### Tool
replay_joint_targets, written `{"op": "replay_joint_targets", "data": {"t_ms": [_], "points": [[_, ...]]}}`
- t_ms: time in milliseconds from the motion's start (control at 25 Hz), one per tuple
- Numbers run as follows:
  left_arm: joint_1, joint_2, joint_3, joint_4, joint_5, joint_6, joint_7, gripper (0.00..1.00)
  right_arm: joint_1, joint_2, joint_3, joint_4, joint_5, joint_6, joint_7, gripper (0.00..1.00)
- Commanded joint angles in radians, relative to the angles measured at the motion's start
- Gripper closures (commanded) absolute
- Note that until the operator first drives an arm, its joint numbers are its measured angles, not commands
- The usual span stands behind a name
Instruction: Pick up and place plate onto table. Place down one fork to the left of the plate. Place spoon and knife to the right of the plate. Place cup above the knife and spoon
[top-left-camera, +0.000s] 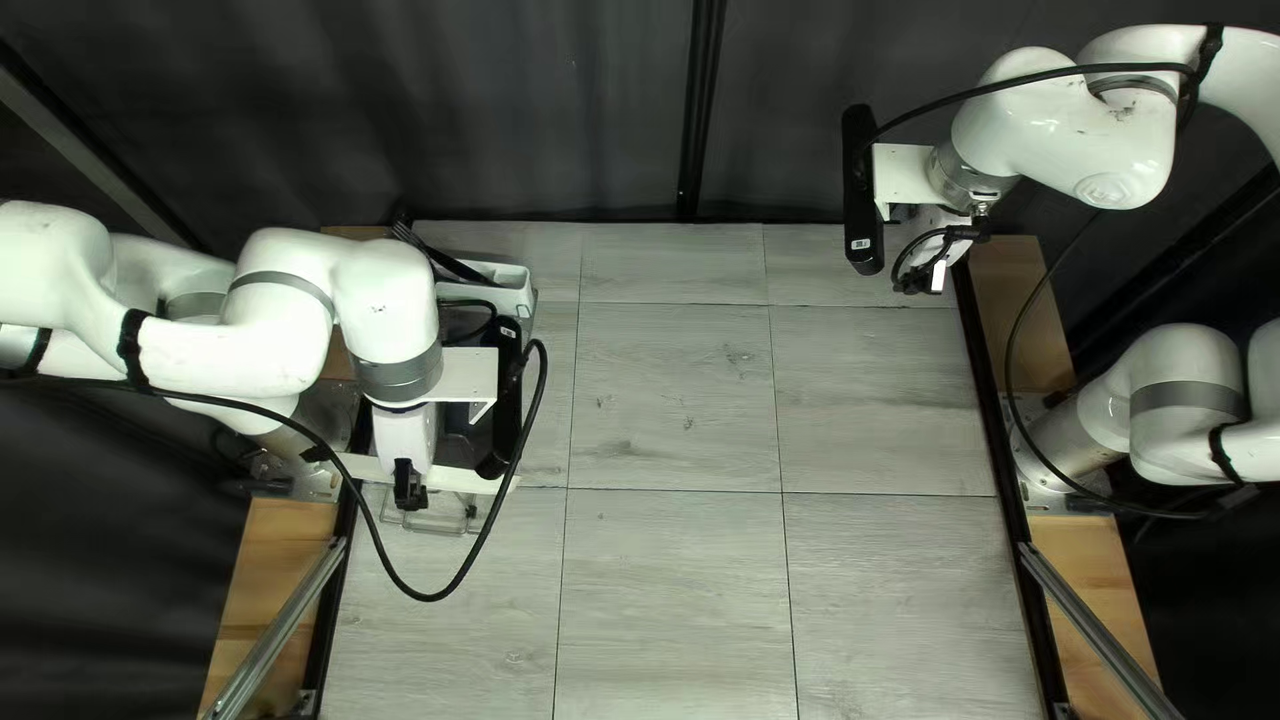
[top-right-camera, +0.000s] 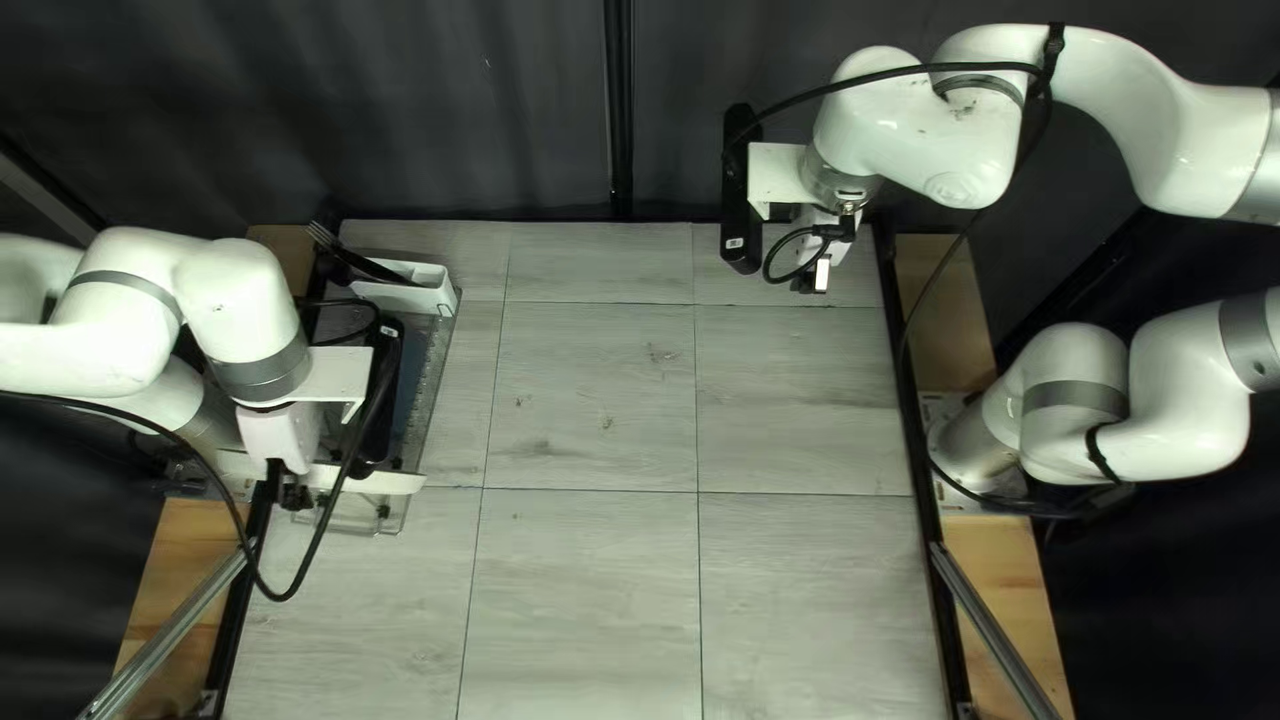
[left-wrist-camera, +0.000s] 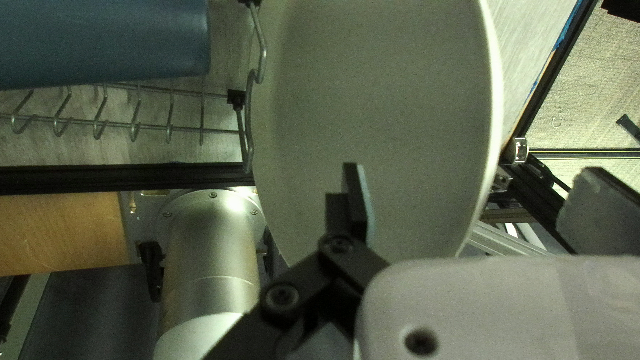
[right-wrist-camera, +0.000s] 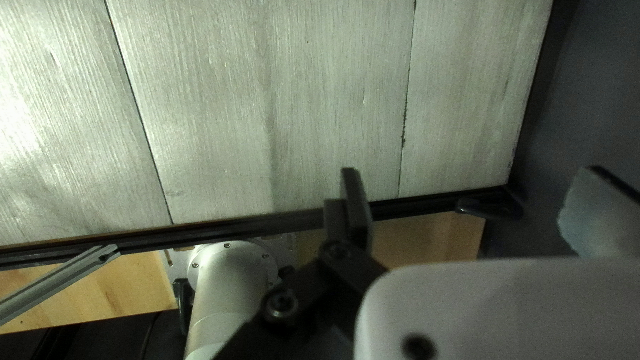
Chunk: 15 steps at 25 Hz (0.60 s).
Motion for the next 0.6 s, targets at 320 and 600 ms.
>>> {"op": "replay_joint_targets", "data": {"t_ms": [320, 600], "points": [[-0.020, -0.035, 0.059, -0.043, -0.063, -0.021, 0.095, 0.00, 0.000, 0.000, 0.000, 0.000, 0.000, 0.000, 0.000, 0.00], [-0.021, -0.043, 0.085, -0.069, -0.076, -0.023, 0.132, 1.00, 0.000, 0.000, 0.000, 0.000, 0.000, 0.000, 0.000, 0.00]]}}
